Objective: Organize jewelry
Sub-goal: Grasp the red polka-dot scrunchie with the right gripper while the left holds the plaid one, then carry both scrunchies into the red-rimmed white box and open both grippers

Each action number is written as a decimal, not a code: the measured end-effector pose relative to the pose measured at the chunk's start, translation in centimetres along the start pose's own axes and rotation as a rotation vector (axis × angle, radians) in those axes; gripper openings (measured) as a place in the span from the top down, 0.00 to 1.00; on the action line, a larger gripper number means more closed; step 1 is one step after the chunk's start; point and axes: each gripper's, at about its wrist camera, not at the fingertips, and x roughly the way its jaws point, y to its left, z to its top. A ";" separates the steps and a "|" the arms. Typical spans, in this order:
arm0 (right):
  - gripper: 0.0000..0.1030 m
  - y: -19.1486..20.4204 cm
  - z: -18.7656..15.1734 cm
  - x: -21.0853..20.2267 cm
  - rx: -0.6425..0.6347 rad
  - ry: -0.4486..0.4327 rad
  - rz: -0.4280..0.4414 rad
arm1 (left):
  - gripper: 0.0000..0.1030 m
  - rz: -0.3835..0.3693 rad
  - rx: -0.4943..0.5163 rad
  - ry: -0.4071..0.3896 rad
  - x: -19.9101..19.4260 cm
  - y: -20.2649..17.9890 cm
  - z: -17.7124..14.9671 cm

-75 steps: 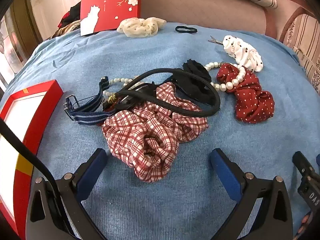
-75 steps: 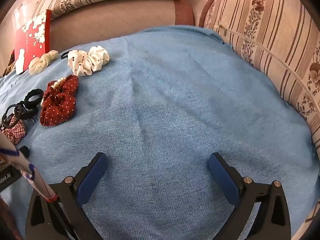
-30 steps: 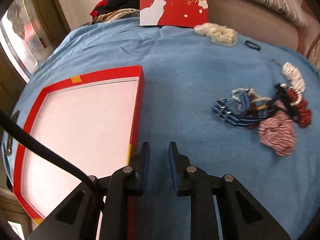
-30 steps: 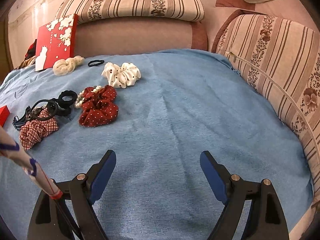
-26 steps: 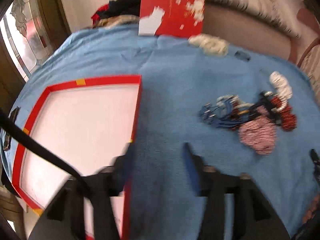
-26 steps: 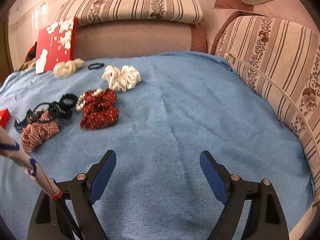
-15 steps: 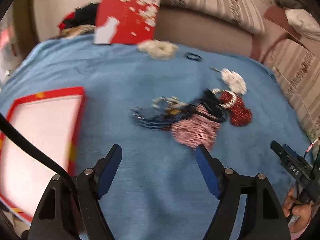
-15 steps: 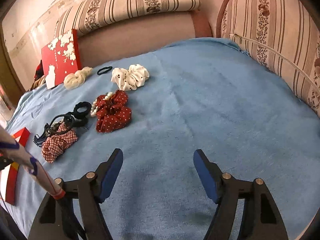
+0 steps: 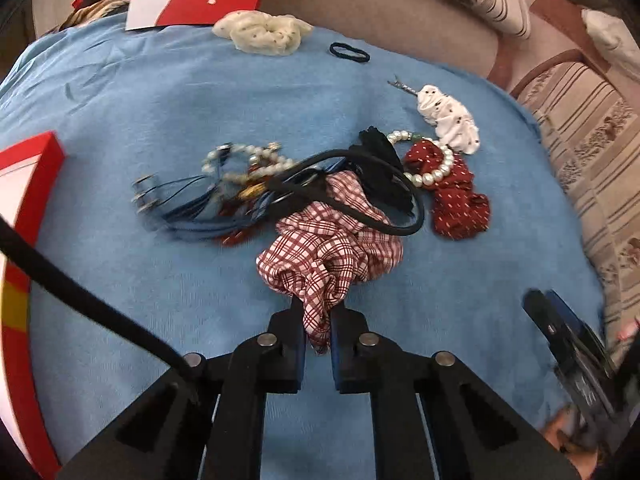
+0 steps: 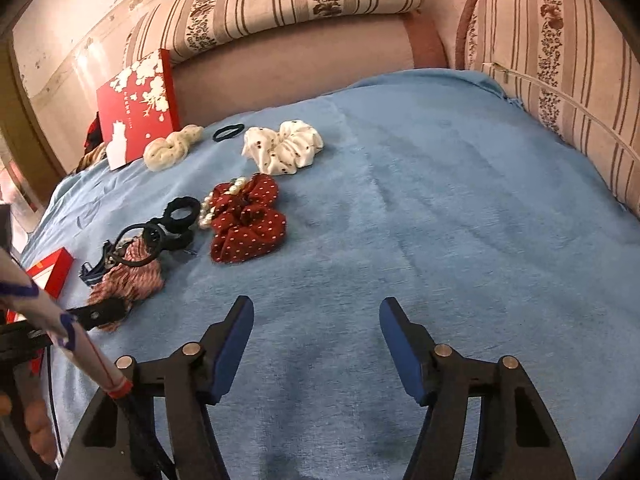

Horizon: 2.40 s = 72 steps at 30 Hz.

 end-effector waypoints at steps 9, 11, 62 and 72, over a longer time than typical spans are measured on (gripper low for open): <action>0.32 0.4 0.8 0.4 0.017 0.037 0.122 | 0.79 -0.058 0.011 0.017 -4.9 4.8 -6.3; 0.32 1.0 1.7 0.8 -0.001 0.035 0.128 | 0.70 -0.077 0.000 0.005 -5.3 5.5 -6.6; 0.90 30.7 3.1 -3.2 -0.315 0.197 0.596 | 0.91 0.089 -0.277 -0.190 -16.7 27.2 -1.5; 0.90 42.0 1.0 7.1 -0.473 0.294 0.470 | 0.88 0.203 -0.402 -0.138 -11.0 35.0 3.7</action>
